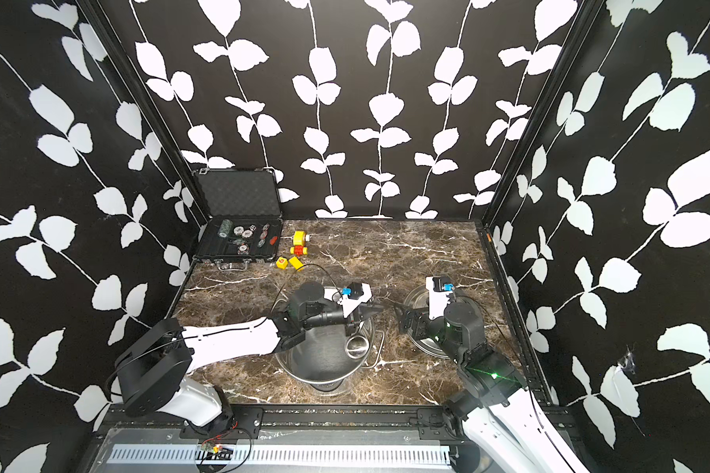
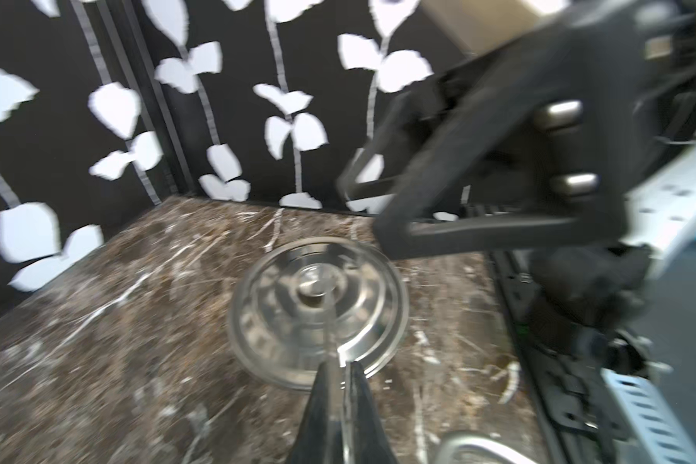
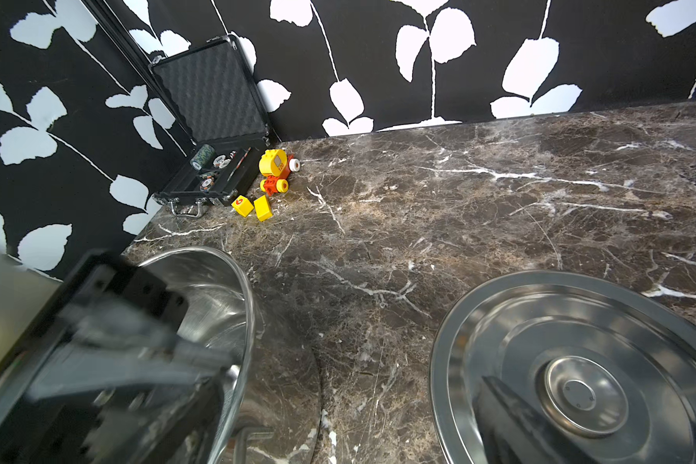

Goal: Stir the soup with a spoon
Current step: Stir the soup in the pan with a stick.

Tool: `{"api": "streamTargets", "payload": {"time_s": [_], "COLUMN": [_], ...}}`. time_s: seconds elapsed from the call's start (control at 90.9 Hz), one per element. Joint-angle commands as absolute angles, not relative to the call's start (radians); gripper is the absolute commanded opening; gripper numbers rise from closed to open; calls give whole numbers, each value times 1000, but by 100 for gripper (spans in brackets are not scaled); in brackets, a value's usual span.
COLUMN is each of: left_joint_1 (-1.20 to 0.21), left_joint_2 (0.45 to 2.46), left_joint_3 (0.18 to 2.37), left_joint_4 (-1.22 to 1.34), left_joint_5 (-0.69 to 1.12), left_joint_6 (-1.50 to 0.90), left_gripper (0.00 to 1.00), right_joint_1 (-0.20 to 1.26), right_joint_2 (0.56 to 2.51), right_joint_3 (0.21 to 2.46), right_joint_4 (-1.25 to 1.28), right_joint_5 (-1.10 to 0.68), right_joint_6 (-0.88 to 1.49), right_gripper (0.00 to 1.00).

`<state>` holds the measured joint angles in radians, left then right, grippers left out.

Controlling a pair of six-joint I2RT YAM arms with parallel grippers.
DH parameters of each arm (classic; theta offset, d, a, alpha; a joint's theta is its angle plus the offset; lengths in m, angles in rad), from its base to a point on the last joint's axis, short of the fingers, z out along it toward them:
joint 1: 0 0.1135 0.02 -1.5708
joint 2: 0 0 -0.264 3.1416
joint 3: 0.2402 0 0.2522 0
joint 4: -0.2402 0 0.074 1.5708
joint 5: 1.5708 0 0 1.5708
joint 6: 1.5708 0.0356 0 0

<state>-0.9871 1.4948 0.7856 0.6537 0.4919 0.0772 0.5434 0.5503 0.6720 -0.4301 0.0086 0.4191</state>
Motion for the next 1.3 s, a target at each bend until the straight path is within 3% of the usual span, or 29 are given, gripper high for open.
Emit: {"api": "streamTargets", "payload": {"time_s": [0.0,0.418,0.737,0.913,1.034,1.287], "left_joint_1": [-1012,-1034,-1032,-979,-901,-885], "left_joint_2": [1402,1033,806,886,975,1195], "left_joint_3": [735,509,477,506,535,693], "left_joint_4": [623,325,95,180,277,378], "left_joint_5": [544,345,-204,-341,-299,-175], "left_joint_6": [97,72,96,93,42,142], "left_gripper": [0,0,0,0,0,0], "right_joint_1": [548,548,548,548,548,548], "right_joint_2": [558,582,620,621,623,593], "right_joint_3": [667,676,679,673,681,680], "right_joint_4": [-393,-370,-330,-322,-345,-381], "right_joint_5": [14,1,-22,-13,0,20], "right_joint_6": [427,423,425,432,430,430], "right_gripper": [99,99,99,99,99,99]}}
